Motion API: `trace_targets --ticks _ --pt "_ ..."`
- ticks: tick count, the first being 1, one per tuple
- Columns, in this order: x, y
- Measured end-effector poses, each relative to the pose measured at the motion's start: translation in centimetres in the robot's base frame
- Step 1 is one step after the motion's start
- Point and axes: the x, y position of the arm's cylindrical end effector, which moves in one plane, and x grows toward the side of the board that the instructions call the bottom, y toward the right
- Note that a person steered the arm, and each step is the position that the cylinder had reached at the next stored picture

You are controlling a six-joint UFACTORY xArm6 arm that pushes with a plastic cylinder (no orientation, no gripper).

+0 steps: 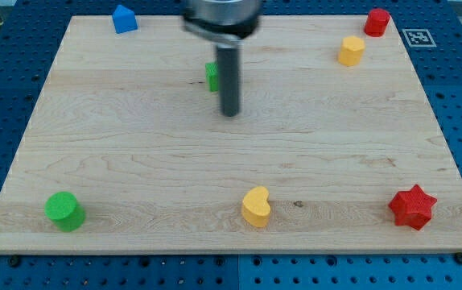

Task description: Point your arm at the green star

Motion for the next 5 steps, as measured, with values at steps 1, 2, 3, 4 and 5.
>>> trace_targets --ticks 1,2,3,4,5 --pt "-2.7 4.5" --pt "-4.7 3.9" --pt "-5.6 0.9" --pt "-8.6 -2.3" --pt "-9.0 -3.9"
